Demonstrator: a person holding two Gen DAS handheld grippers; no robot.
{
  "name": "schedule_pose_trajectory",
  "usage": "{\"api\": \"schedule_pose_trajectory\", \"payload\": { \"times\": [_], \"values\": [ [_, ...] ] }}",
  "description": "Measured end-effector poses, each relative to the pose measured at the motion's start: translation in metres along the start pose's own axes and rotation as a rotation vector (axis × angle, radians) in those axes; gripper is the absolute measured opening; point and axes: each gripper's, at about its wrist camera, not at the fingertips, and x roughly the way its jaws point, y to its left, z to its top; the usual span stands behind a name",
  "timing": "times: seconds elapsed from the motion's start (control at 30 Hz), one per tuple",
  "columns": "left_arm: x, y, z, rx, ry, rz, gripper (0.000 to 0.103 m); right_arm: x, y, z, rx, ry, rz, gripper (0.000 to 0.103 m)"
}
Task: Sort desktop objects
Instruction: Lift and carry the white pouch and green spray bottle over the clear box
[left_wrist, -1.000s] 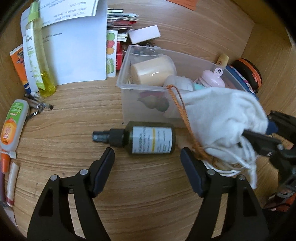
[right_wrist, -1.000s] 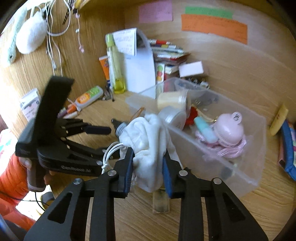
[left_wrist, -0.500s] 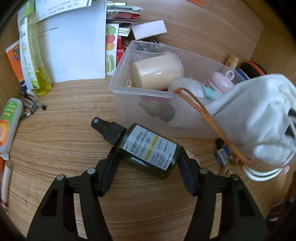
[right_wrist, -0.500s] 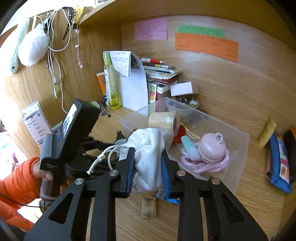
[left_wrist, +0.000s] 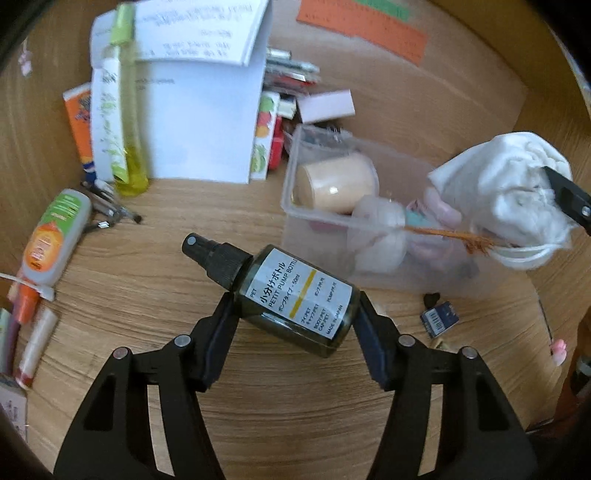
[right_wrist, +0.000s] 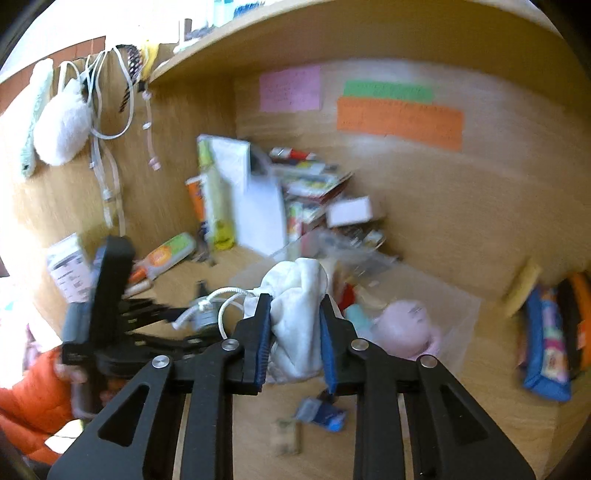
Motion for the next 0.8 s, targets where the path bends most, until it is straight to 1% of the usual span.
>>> {"api": "schedule_pose_trajectory", "payload": {
  "times": [0.1, 0.17, 0.23, 0.4, 0.6, 0.73, 0.8],
  "values": [
    [-0.013, 0.0, 0.009, 0.001, -0.034, -0.003, 0.061, -0.002, -0.008, 0.006, 0.0, -0.014, -0.02, 0.021],
    [-0.021, -0.002, 0.015, 0.009, -0.057, -0.007, 0.061, 0.001, -0.012, 0.008, -0.004, -0.012, -0.051, 0.021],
    [-0.028, -0.005, 0.02, 0.014, -0.077, -0.011, 0.061, 0.007, -0.019, 0.008, 0.002, -0.003, -0.075, 0.021],
    [-0.034, -0.016, 0.033, 0.027, -0.108, -0.032, 0.061, 0.025, -0.036, 0.005, 0.034, 0.027, -0.097, 0.021],
    [-0.021, -0.034, 0.048, 0.07, -0.105, -0.031, 0.061, 0.045, -0.055, -0.004, 0.072, 0.06, -0.134, 0.021],
    [-0.008, -0.044, 0.058, 0.089, -0.085, -0.037, 0.061, 0.051, -0.062, -0.006, 0.082, 0.054, -0.156, 0.021],
    [-0.002, -0.05, 0.064, 0.099, -0.076, -0.047, 0.061, 0.054, -0.066, -0.006, 0.087, 0.052, -0.152, 0.021]
  ]
}}
